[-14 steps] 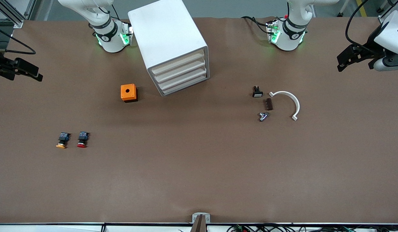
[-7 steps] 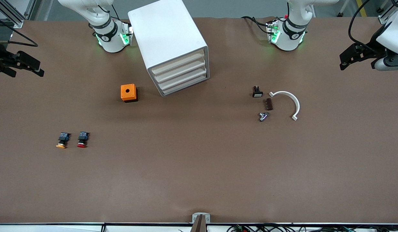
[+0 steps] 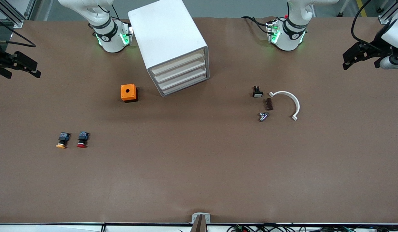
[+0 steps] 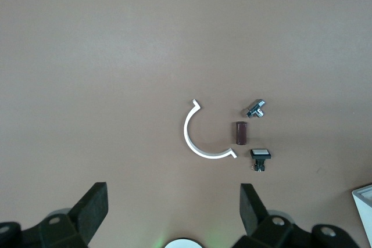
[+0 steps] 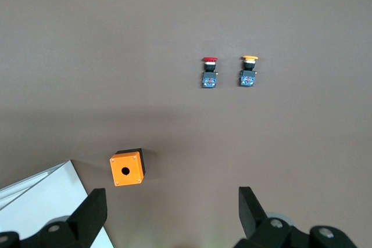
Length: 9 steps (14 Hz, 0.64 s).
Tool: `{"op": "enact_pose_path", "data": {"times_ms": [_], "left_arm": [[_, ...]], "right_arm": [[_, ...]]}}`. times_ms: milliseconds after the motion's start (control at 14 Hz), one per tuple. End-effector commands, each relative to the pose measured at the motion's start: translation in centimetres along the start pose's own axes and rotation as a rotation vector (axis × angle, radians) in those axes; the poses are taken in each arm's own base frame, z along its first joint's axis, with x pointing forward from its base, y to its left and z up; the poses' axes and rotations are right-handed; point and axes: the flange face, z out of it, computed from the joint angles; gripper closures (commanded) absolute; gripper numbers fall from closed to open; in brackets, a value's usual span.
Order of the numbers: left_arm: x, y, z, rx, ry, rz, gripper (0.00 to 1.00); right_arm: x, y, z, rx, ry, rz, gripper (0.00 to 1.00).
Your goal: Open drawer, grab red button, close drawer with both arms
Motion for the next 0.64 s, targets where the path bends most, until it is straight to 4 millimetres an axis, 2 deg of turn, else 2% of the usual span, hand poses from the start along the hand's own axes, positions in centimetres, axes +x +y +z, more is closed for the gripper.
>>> {"op": "enact_pose_path", "data": {"times_ms": [0, 500, 571], "left_arm": [[0.76, -0.19, -0.33, -0.014, 0.0, 0.01, 0.0], [0.85, -0.26, -0.65, -0.017, 0.008, 0.012, 0.0], [0.85, -0.19, -0.66, -0.017, 0.008, 0.013, 0.0]], "right_arm": [[-0.73, 0.32, -0.39, -0.013, 0.012, -0.005, 0.0], [-0.79, 0.27, -0.27, -0.008, 0.005, -0.004, 0.0], [-0.79, 0.94, -0.19, -0.004, 0.002, 0.01, 0.0]]}}
